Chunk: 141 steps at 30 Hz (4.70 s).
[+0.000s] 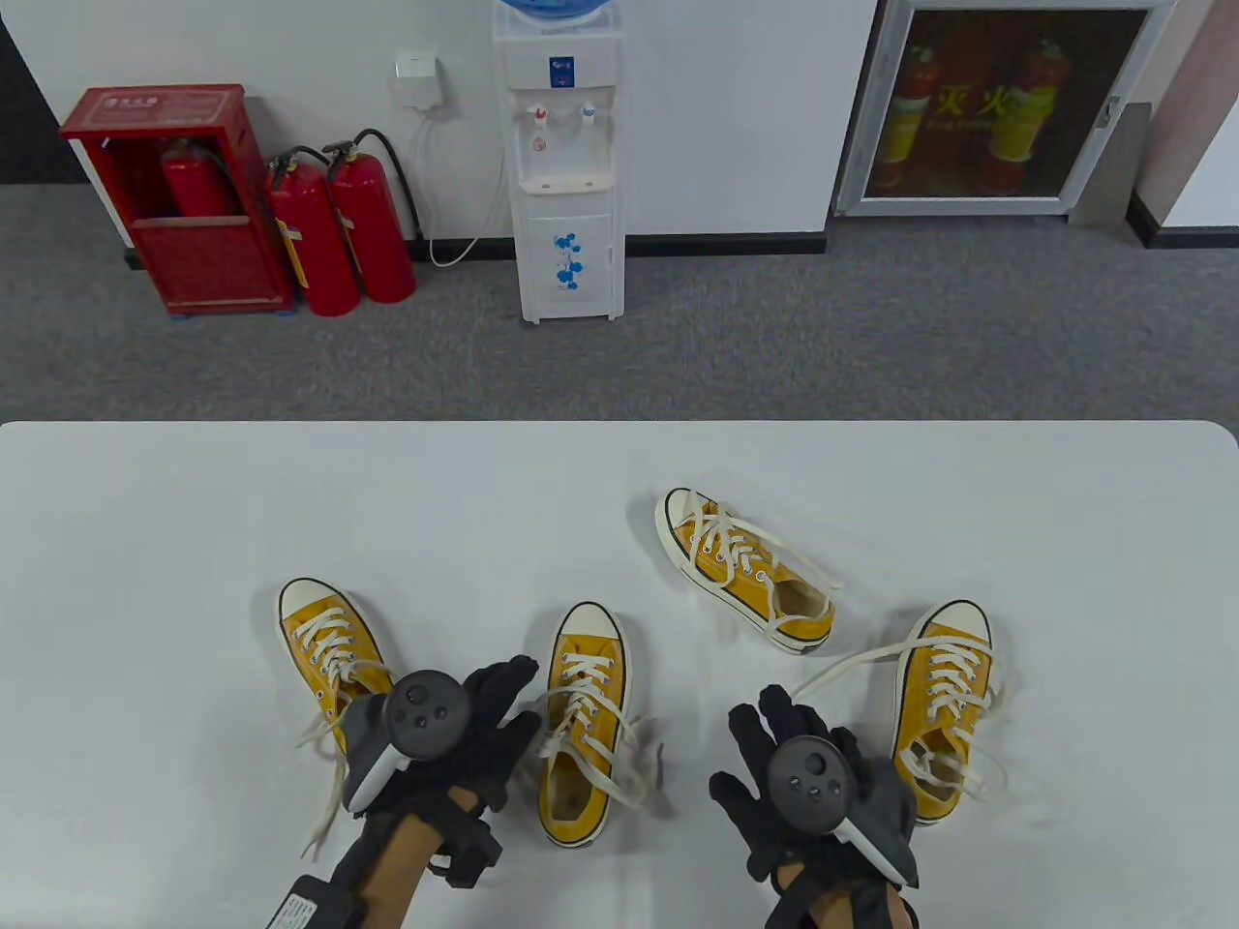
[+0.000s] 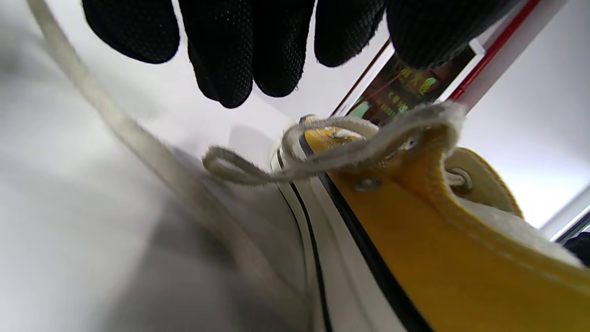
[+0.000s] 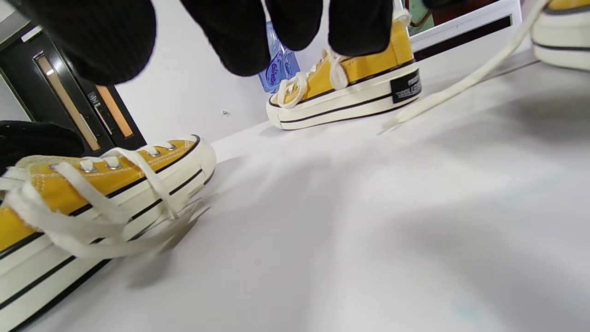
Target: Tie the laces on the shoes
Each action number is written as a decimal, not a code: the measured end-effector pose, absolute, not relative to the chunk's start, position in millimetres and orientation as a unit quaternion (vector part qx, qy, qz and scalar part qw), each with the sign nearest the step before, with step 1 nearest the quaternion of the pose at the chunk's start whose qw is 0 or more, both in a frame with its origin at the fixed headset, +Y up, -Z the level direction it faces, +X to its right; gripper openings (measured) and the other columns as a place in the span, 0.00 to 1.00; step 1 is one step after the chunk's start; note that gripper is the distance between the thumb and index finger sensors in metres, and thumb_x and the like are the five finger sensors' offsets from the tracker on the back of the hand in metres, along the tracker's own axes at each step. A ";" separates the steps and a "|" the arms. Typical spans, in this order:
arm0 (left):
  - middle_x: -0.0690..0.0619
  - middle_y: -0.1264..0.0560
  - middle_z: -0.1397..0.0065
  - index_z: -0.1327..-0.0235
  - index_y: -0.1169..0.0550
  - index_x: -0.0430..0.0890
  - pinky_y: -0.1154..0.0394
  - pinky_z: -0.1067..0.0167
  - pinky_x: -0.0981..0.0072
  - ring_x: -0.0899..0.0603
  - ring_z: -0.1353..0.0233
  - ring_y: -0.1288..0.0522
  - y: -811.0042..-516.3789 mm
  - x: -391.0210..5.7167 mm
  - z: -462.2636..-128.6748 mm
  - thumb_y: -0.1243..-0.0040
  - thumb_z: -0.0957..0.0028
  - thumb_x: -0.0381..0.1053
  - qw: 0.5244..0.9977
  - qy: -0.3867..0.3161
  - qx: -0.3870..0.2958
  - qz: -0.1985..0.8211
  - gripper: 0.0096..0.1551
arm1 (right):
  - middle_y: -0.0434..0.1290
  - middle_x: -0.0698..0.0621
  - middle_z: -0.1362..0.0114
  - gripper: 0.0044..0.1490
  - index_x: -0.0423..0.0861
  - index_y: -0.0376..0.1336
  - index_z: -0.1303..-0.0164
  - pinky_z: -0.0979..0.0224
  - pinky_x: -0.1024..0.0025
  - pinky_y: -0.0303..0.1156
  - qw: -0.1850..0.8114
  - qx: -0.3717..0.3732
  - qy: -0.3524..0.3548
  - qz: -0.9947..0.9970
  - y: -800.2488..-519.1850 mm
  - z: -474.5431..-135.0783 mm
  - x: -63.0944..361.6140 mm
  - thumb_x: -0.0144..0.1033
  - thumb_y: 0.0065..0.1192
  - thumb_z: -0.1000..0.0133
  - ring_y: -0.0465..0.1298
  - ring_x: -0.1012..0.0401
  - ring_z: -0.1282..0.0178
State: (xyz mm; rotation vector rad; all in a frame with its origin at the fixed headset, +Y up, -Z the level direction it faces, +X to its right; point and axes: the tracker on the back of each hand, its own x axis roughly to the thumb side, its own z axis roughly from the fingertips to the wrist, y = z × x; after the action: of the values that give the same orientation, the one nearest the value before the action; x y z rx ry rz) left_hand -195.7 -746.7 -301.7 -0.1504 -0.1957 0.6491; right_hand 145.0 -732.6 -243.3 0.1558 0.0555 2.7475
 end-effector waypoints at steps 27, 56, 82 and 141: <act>0.48 0.25 0.35 0.26 0.31 0.51 0.28 0.34 0.30 0.39 0.39 0.17 -736.2 -214.8 -303.4 0.44 0.48 0.46 0.863 -0.056 -0.081 0.495 0.33 | 0.45 0.48 0.12 0.50 0.51 0.56 0.19 0.21 0.29 0.45 0.196 0.062 0.028 0.978 -734.2 -244.2 143.0 0.63 0.59 0.51 0.54 0.40 0.14; 0.52 0.27 0.32 0.23 0.35 0.53 0.14 0.74 0.69 0.54 0.62 0.13 -706.3 -311.7 -278.0 0.39 0.48 0.46 0.699 -0.044 0.017 0.714 0.37 | 0.45 0.48 0.12 0.50 0.51 0.56 0.19 0.21 0.29 0.44 0.204 0.051 0.029 0.977 -734.8 -246.0 147.0 0.62 0.59 0.50 0.54 0.40 0.14; 0.51 0.25 0.34 0.25 0.32 0.52 0.16 0.75 0.68 0.53 0.67 0.15 -735.3 -331.7 -277.2 0.38 0.49 0.47 0.764 0.034 0.041 0.644 0.35 | 0.58 0.44 0.18 0.48 0.46 0.60 0.23 0.25 0.36 0.58 0.259 0.069 0.025 0.963 -709.2 -275.7 95.1 0.63 0.59 0.50 0.72 0.46 0.28; 0.50 0.23 0.35 0.27 0.29 0.53 0.16 0.75 0.65 0.53 0.70 0.17 -740.4 -317.0 -276.5 0.38 0.48 0.48 0.792 0.029 0.015 0.610 0.32 | 0.66 0.47 0.25 0.25 0.46 0.76 0.49 0.24 0.31 0.50 0.275 0.130 0.084 0.949 -773.7 -264.5 49.0 0.46 0.71 0.50 0.72 0.53 0.35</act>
State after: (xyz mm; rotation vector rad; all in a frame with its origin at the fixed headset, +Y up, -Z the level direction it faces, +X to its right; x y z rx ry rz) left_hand -317.0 -740.4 -276.5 0.0314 0.0627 1.3122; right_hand 49.0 -773.7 -264.5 0.3504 0.2255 2.5509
